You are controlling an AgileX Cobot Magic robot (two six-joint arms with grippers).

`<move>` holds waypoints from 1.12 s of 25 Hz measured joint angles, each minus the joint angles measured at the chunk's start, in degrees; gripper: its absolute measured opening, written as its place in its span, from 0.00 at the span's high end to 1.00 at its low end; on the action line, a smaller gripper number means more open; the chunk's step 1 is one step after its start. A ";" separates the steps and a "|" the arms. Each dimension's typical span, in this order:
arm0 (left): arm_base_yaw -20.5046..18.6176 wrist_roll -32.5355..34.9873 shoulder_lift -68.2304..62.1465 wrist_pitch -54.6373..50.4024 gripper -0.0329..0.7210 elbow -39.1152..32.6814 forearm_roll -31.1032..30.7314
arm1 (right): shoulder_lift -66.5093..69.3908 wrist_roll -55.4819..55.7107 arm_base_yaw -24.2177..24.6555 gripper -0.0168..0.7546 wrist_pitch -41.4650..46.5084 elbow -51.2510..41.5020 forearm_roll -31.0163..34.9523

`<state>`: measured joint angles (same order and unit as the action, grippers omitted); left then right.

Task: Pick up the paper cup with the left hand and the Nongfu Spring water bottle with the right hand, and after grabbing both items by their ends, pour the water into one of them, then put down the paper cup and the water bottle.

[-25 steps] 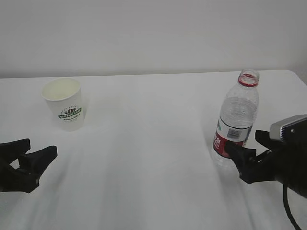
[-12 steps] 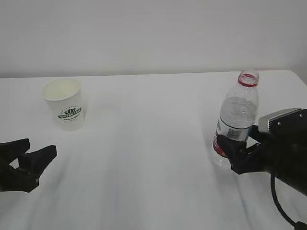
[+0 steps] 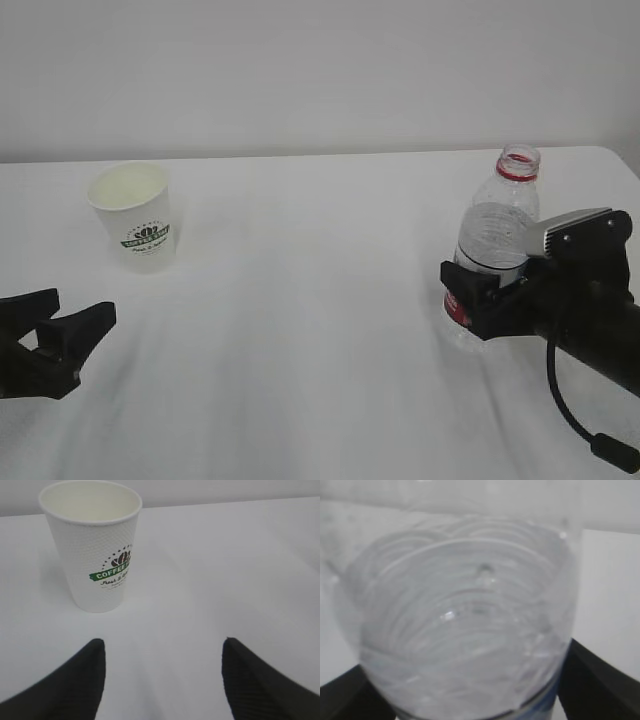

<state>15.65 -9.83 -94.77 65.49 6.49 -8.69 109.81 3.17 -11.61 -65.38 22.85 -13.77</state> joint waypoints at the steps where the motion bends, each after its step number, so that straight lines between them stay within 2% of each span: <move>1: 0.00 0.00 0.00 0.00 0.26 0.00 0.00 | 0.00 0.00 0.00 0.11 0.00 0.11 0.00; 11: 0.00 0.00 0.00 0.00 0.26 0.00 0.09 | 0.03 0.13 0.00 0.13 0.00 1.07 -0.13; 19: 0.00 0.00 0.00 0.00 0.26 0.00 0.09 | 0.03 0.13 0.00 0.30 0.00 1.07 -0.36; 28: 0.00 0.00 0.00 0.00 0.26 0.00 0.09 | 0.03 0.03 0.00 0.39 -0.12 1.07 -0.36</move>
<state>15.65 -9.83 -94.77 65.49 6.49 -8.59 109.84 3.20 -11.61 -65.50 23.92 -14.13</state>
